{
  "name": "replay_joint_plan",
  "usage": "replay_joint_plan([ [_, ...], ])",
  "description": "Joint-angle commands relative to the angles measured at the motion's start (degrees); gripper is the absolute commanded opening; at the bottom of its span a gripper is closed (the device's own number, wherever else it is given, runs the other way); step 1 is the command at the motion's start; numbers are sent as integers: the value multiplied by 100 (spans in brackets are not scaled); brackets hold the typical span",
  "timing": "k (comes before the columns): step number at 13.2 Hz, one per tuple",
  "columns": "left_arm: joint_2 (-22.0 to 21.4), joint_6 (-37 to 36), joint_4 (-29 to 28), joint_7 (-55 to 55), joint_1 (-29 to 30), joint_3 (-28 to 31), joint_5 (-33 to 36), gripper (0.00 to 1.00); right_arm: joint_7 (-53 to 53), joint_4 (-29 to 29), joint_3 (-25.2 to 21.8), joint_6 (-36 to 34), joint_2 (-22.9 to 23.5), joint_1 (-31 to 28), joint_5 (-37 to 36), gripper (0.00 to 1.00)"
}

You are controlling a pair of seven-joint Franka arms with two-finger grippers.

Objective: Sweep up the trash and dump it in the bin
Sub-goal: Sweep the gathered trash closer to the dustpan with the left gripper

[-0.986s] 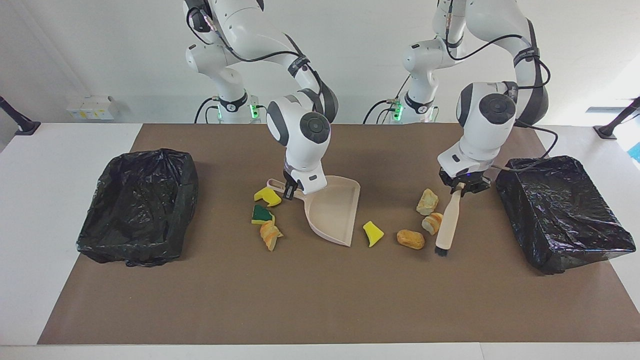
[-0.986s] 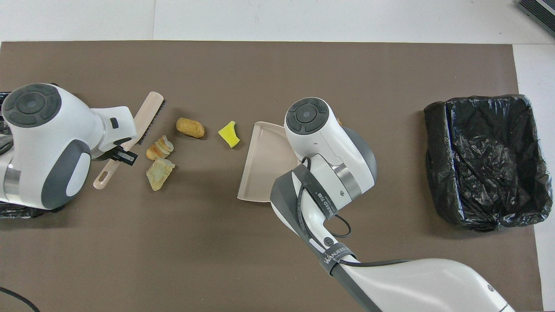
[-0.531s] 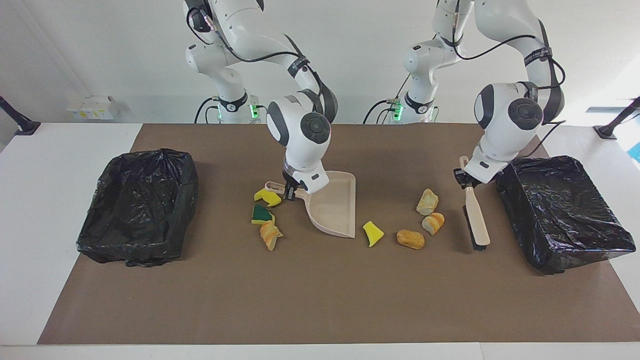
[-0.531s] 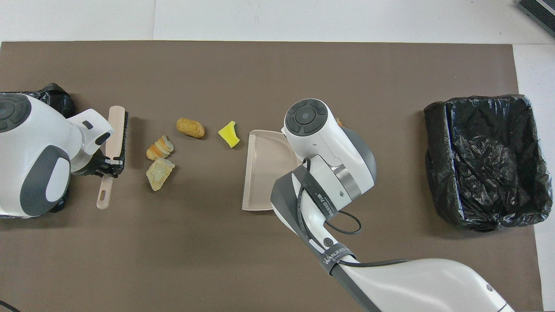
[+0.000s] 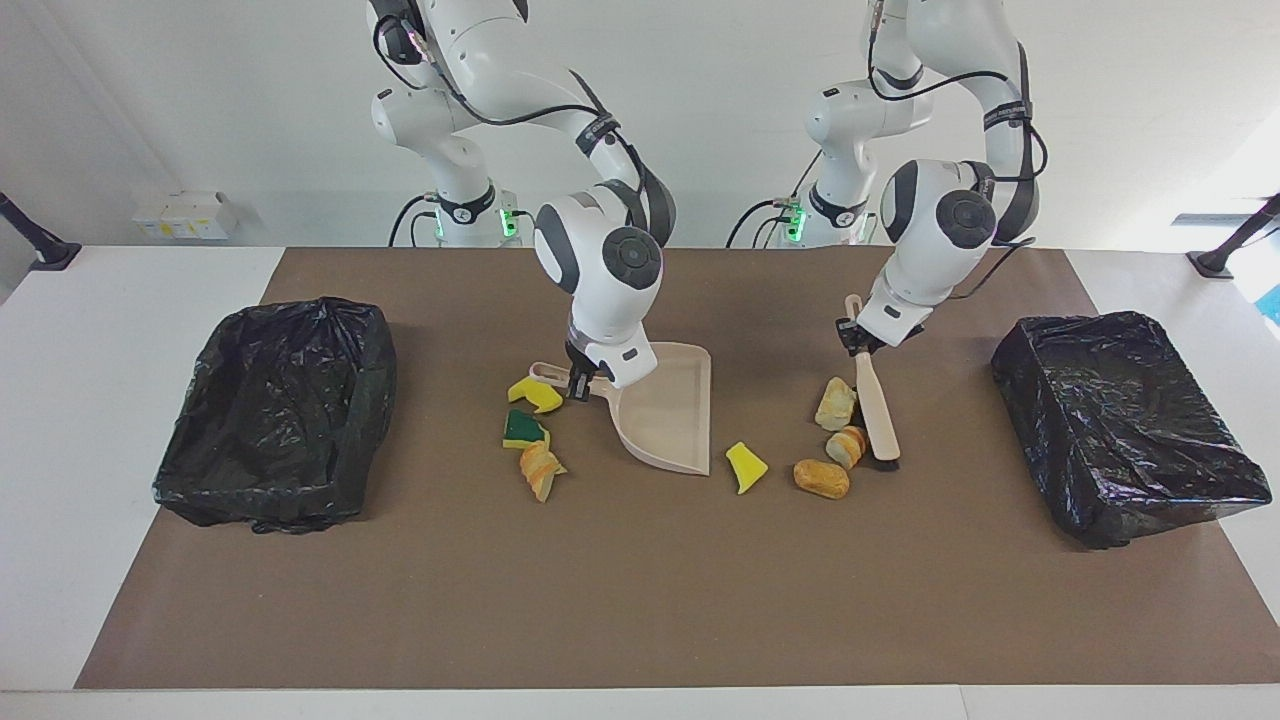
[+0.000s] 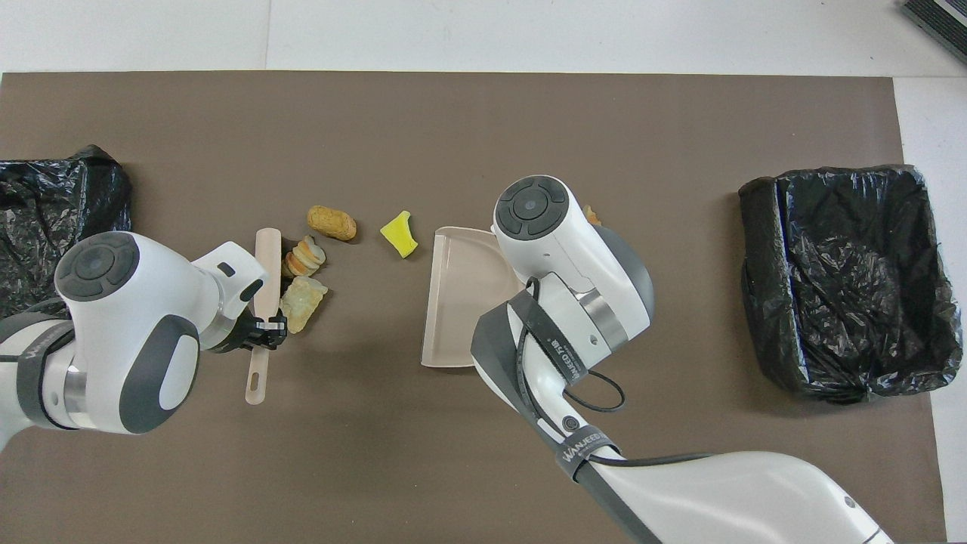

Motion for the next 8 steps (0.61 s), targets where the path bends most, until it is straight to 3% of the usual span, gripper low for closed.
replay_joint_plan([
  [1,1,438,-83,31,-199,68,-300,0,262,-213,19,96,-142,-7,-30,0],
  [5,204,738,-39,513,-620,59,-300,0,658,-240,19,96,-159,-7,-21,0],
  [8,265,572,171,1024,-552,85,-239,0,684,-284,19,87,-186,-7,-21,0],
])
